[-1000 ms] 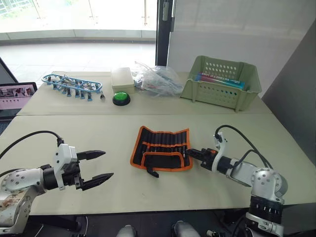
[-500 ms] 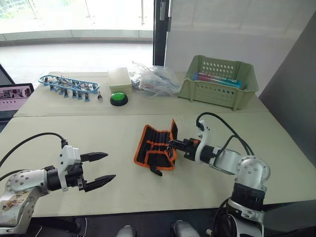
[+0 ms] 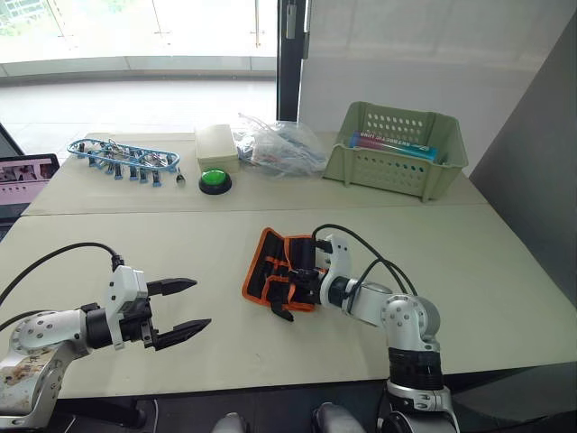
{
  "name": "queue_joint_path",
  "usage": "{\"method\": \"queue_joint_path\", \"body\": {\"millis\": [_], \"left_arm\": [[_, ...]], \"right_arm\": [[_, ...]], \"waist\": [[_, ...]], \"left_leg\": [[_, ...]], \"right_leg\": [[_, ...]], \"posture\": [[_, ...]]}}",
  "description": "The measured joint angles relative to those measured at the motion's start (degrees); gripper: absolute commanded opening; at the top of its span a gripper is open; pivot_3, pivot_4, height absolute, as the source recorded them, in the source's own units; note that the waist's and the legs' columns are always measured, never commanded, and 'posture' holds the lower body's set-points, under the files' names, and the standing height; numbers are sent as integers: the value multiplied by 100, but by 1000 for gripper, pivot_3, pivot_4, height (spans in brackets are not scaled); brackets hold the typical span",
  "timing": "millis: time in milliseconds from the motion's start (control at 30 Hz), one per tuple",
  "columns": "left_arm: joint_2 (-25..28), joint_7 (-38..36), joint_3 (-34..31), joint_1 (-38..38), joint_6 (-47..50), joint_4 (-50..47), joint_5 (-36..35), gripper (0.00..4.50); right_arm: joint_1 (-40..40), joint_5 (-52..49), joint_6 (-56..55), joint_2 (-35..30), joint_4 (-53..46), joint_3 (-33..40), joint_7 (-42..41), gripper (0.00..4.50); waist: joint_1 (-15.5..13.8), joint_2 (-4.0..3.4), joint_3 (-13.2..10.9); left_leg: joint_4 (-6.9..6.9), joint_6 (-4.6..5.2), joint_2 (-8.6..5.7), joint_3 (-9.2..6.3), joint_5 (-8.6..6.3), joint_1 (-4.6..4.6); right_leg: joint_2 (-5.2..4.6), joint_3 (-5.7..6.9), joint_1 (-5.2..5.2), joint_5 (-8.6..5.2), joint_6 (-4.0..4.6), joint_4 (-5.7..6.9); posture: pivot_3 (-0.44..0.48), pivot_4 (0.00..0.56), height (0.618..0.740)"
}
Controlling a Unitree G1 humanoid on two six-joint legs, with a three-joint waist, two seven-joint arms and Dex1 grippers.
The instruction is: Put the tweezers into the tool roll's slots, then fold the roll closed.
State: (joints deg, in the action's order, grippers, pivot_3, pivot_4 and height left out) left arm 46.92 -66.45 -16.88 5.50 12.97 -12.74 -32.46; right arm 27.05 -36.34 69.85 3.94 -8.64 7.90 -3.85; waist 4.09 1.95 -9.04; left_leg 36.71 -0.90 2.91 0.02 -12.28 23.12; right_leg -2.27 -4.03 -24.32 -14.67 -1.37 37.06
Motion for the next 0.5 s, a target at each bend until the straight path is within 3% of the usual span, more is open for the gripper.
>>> {"method": "queue_joint_path", "body": {"millis": [67, 200, 300, 467, 500], "left_arm": [[0, 1, 0, 0, 0, 0, 9, 4500], [-1, 8, 2, -5, 2, 0, 23, 4500], [-29, 57, 16, -50, 51, 0, 21, 4500], [-244, 250, 183, -310, 395, 2, -90, 4500], [-273, 296, 230, -365, 484, 5, -116, 4500]], "right_arm": [[14, -120, 22, 49, -51, 81, -88, 1875], [94, -584, 174, -70, -297, 394, -315, 1875], [166, -913, 162, -555, -723, 462, -695, 1875], [-126, -340, -982, -1790, -805, -378, -1889, 1875], [-164, -145, -1304, -1895, -729, -573, -2103, 1356]], "waist": [[-9, 0, 0], [-18, -1, -1], [-49, -3, -2], [-50, -2, -2], [-42, -1, -2]], "left_leg": [[0, 0, 0, 0, 0, 1], [0, 0, -1, -1, 0, 8], [0, 0, -4, -1, 0, 12], [0, 0, -7, 1, 0, 12], [0, 0, -7, 0, 0, 12]], "right_leg": [[0, 0, -1, 0, -1, 1], [-1, 0, -5, 2, 3, 0], [-3, 2, -4, 1, 2, -6], [-5, 1, -3, -8, -14, -8], [-3, 1, -4, -10, -17, -6]], "posture": [[0, 150, 738], [0, 150, 738], [0, 150, 738], [0, 150, 738], [0, 150, 738]]}}
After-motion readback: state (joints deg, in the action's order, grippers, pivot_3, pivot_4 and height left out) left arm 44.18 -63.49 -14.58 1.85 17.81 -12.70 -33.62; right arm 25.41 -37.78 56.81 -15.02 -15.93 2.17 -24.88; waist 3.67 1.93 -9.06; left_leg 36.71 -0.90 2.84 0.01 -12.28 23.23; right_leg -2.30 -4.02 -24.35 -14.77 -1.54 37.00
